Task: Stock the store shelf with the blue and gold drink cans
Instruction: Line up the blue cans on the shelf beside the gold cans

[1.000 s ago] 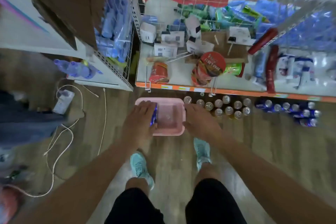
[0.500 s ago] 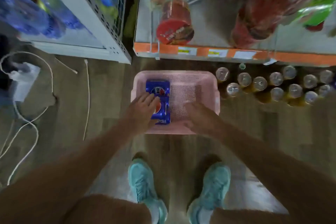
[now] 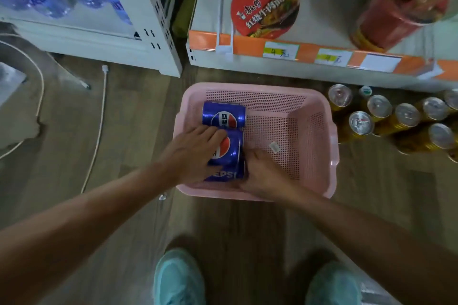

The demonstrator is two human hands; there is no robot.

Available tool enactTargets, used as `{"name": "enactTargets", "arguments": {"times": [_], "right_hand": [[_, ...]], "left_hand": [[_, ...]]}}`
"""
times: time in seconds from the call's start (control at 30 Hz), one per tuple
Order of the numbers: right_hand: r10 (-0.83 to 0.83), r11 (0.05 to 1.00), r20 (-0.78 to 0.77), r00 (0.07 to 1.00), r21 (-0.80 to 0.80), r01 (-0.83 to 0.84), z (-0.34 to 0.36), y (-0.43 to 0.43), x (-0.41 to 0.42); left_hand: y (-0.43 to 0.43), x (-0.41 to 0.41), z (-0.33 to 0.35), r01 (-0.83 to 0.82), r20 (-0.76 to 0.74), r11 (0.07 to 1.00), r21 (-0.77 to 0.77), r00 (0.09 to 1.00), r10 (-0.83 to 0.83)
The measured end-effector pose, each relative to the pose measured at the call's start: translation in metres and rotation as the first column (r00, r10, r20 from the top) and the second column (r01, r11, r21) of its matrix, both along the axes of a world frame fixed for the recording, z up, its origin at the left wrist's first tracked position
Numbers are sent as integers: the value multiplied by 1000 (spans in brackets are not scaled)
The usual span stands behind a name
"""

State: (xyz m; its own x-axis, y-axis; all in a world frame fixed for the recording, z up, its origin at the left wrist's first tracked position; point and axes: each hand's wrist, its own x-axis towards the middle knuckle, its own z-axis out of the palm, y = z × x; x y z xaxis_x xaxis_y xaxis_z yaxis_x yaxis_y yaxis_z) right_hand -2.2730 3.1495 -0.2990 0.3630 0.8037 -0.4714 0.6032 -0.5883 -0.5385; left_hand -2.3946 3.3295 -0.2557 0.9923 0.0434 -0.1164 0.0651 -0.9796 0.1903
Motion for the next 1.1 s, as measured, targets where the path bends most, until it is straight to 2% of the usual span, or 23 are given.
{"name": "enactTargets", "arguments": {"times": [0.1,0.3,0.43,0.53,0.6,0.8,0.97,1.1], "right_hand": [[-60,998,-24,998,-2,60,1,3,-6],[-127,989,-205,971,44,138,51,4,13],[-163,978,-247,955,87,190,75,-3,42],[-197,954,-330,923,151,258,102,-9,66],[-221,928,-402,888,194,318,122,-13,84],[-343,843,-555,758,174,509,165,-29,123],[-361,746,-682,636,199,636,172,-45,126],[-382,643,-781,495,160,749,181,-51,128]], "left_hand": [[-2,1,6,-44,-7,999,-31,999,44],[-3,9,27,-242,-32,950,-196,970,240],[-8,22,37,-351,-30,863,-363,930,366],[-14,39,55,-443,-67,730,-521,873,482],[-18,51,66,-462,-39,678,-571,841,540],[-30,84,99,-524,-36,607,-598,774,632],[-43,114,127,-481,-70,430,-764,725,686],[-50,128,148,-425,-118,320,-846,737,666]]}}
